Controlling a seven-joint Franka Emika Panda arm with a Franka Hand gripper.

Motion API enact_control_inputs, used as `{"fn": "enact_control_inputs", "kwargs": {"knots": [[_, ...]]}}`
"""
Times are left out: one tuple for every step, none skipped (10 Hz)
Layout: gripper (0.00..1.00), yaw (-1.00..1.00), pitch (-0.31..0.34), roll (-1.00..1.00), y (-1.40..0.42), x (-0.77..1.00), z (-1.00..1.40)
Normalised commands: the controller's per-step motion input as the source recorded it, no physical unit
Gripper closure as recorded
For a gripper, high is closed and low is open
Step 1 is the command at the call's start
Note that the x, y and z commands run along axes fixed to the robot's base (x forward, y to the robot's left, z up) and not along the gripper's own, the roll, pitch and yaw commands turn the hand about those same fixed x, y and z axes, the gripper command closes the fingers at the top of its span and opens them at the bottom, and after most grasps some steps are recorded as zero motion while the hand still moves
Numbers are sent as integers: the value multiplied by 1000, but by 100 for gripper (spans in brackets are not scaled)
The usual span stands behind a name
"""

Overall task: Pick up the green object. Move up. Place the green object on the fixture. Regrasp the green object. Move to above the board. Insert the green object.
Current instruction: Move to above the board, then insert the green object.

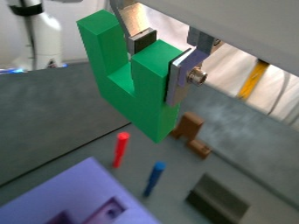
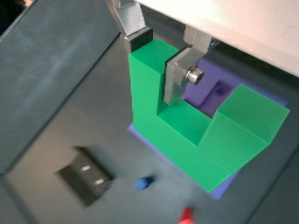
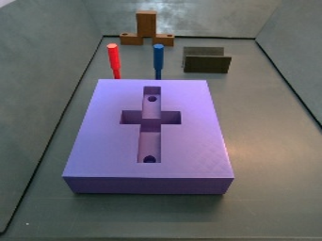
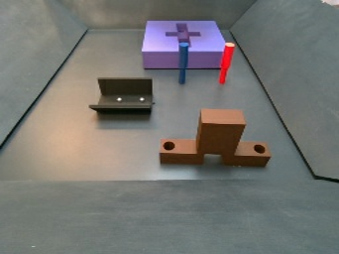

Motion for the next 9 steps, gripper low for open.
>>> {"fn": "enact_control_inputs", "kwargs": {"knots": [[100, 78, 26, -1000, -110, -139, 19], [100, 77, 11, -1000, -84, -112, 27], [100, 74, -23, -1000, -32, -107, 0], [100, 51, -43, -833, 14, -89, 5], [100, 29, -53, -598, 19, -82, 6], [100, 17, -52, -402, 15, -59, -6], [100, 3, -29, -222, 4, -33, 1], [100, 0, 0, -6, 0, 0, 0], [100, 0, -1, -14, 0, 0, -37]]}}
